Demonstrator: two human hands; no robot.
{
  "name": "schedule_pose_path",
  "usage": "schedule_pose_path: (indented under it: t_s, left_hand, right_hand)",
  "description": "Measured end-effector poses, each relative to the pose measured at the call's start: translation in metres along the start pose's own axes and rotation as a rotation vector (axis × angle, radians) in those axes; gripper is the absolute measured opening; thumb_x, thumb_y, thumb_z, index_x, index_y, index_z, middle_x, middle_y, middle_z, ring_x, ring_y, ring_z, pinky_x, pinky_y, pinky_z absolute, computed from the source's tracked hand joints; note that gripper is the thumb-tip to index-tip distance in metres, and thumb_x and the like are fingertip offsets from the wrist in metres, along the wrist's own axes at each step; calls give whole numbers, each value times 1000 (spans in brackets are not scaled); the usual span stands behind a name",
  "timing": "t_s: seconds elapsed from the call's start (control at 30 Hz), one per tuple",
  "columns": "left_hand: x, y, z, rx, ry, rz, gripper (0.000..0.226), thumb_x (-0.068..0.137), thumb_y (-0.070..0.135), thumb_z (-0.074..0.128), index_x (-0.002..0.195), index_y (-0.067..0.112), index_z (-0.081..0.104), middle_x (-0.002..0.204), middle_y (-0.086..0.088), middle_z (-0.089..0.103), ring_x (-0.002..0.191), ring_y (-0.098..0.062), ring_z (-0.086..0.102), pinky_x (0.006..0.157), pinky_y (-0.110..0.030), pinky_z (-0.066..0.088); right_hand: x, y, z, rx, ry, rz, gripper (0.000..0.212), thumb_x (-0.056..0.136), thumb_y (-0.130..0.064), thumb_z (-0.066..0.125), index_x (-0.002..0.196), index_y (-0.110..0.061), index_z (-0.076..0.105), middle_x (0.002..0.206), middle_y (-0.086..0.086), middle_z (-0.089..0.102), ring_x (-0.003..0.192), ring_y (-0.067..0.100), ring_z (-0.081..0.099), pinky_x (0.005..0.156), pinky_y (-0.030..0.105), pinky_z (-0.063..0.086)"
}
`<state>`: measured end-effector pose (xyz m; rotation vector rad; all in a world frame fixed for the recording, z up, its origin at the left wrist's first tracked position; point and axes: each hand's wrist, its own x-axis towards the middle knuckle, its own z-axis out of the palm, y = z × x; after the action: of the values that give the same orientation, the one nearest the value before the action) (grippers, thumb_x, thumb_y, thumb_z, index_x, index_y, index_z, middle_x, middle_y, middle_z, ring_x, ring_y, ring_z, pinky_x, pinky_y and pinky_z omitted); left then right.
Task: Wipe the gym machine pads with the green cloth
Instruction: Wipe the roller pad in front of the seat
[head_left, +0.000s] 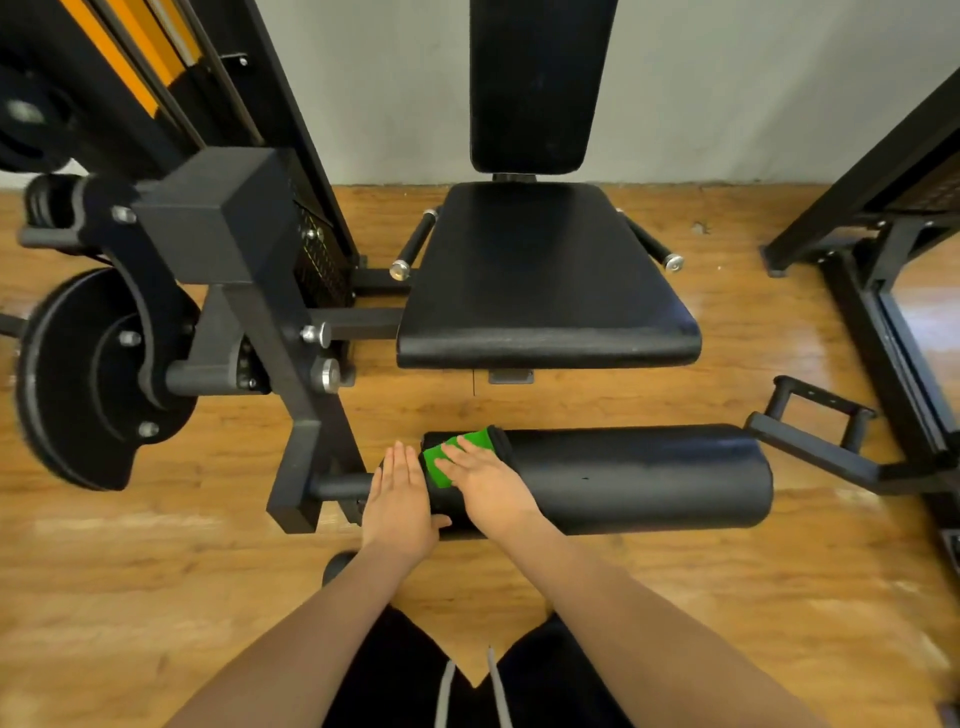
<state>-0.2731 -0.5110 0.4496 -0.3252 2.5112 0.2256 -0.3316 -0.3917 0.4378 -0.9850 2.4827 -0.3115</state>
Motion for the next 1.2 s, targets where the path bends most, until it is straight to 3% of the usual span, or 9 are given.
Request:
schedule_pose_path:
  t_s: [0.17, 0.27, 0.37, 0.6, 0.73, 0.93, 1.1, 1.2]
  left_hand:
    - [3, 7, -7, 124, -17, 123, 96, 96, 37, 54, 149, 2, -18, 158, -16, -23, 147, -27, -16, 120, -36, -3]
    - [4, 12, -8, 157, -43, 130, 95, 96, 34, 55, 149, 2, -16, 158, -16, -21, 147, -27, -15, 121, -38, -2]
    - [4, 13, -11, 198, -51, 137, 95, 96, 36, 56, 150, 1, -15, 159, -17, -19, 148, -28, -14, 119, -37, -2]
    - [6, 14, -9, 205, -56, 118, 95, 96, 33, 57, 150, 2, -14, 159, -17, -18, 148, -27, -12, 121, -37, 0]
    - [5, 18, -8, 219, -59, 108, 93, 96, 32, 56, 150, 1, -14, 159, -18, -18, 148, -28, -12, 120, -36, 0]
    - [4, 19, -8, 235, -53, 109, 96, 96, 36, 56, 150, 0, -14, 159, -19, -18, 148, -29, -12, 121, -37, 1]
    - [4, 21, -6, 230, -52, 108, 118, 84, 54, 65, 149, -1, -17, 158, -19, -20, 147, -30, -14, 119, -37, -1]
    - [4, 19, -4, 267, -32, 117, 120, 82, 51, 69, 148, -1, -17, 158, -19, -19, 147, -31, -14, 119, -38, -1]
  right_hand:
    - [-42, 54, 2, 62, 83, 84, 62, 91, 4, 42, 147, -17, 25, 156, -2, 15, 144, 14, 4, 115, 28, -1]
    - [-73, 99, 1, 103, 136, 189, 63, 87, 7, 47, 144, -17, 33, 154, -1, 22, 143, 12, 8, 119, 35, 7]
    - [-101, 135, -8, 86, 175, 338, 63, 84, 11, 48, 141, -14, 39, 152, 2, 28, 143, 17, 16, 114, 24, 3]
    - [-156, 195, -35, 49, 186, 673, 59, 92, 7, 39, 146, -15, 29, 155, -2, 20, 144, 13, 11, 114, 25, 12]
    - [-161, 209, -52, 115, 238, 820, 58, 92, 9, 36, 145, -13, 32, 154, 2, 23, 143, 17, 17, 112, 31, 23]
    - [-164, 198, -29, 239, 377, 948, 62, 88, 16, 38, 144, -12, 36, 154, 3, 24, 144, 16, 13, 113, 33, 20]
    - [-161, 160, 3, 244, 474, 977, 64, 87, 14, 43, 145, -9, 31, 154, 7, 24, 144, 21, 13, 113, 37, 24]
    - [-154, 155, 2, 272, 472, 997, 62, 88, 12, 44, 145, -8, 30, 154, 8, 23, 144, 22, 11, 113, 38, 23]
